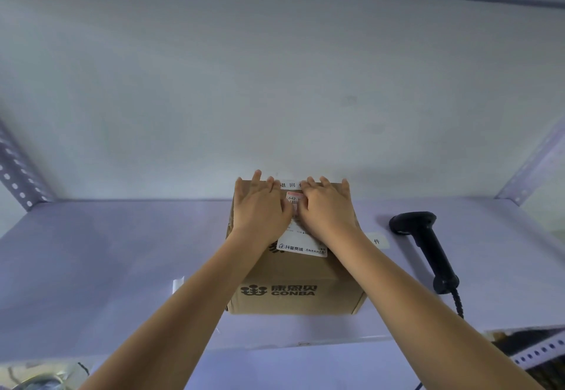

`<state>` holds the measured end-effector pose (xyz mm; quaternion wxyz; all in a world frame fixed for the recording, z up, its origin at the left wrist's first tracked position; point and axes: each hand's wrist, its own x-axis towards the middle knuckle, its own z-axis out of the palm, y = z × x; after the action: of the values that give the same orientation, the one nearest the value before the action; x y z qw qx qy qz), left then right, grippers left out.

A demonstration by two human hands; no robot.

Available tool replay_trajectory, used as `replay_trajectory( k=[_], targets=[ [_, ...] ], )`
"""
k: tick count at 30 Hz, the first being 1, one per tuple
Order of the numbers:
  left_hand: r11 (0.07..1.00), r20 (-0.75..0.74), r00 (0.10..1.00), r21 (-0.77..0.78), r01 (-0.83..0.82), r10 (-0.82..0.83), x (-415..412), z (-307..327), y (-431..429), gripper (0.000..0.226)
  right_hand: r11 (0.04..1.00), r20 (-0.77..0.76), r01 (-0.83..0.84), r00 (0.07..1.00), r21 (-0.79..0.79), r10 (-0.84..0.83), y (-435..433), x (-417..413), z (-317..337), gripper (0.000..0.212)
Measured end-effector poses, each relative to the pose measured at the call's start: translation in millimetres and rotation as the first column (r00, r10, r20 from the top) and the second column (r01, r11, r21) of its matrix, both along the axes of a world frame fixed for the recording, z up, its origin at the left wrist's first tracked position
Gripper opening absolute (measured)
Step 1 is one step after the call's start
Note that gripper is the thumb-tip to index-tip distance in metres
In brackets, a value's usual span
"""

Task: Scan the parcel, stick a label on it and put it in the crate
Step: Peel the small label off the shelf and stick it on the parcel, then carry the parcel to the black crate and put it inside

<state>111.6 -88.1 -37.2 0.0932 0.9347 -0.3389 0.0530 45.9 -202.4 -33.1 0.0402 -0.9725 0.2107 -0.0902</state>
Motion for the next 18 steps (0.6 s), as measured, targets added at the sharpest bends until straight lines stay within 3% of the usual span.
replay_trajectory(
  k=[4,8,12,15,18],
  targets=[
    [0.999,-0.005,1.0,-0.047,-0.016,0.016,-1,7,4,0.058,0.995,0.19,0.005,0.982,0.097,-0.023,-2,-8,8,0.045],
    [0.973,-0.112,0.993,-0.231,0.008,-0.035,7,14,36,0.059,0.924,0.341,-0.086,0.939,0.373,-0.051,-17,-39,17,0.049],
    [0.907,-0.384,0.91,-0.421,-0.02,-0.158,10,15,88,0.07,0.777,0.299,-0.125,0.95,0.617,-0.085,-39,-86,13,0.062],
    [0.861,-0.49,0.837,-0.506,-0.047,-0.242,-4,12,105,0.07,0.629,0.186,-0.097,0.979,0.771,-0.078,-45,-109,6,0.078],
    [0.821,-0.648,0.669,-0.562,-0.098,-0.363,-16,7,103,0.064,0.558,0.12,-0.088,0.993,0.825,-0.02,-44,-113,1,0.095]
  ],
)
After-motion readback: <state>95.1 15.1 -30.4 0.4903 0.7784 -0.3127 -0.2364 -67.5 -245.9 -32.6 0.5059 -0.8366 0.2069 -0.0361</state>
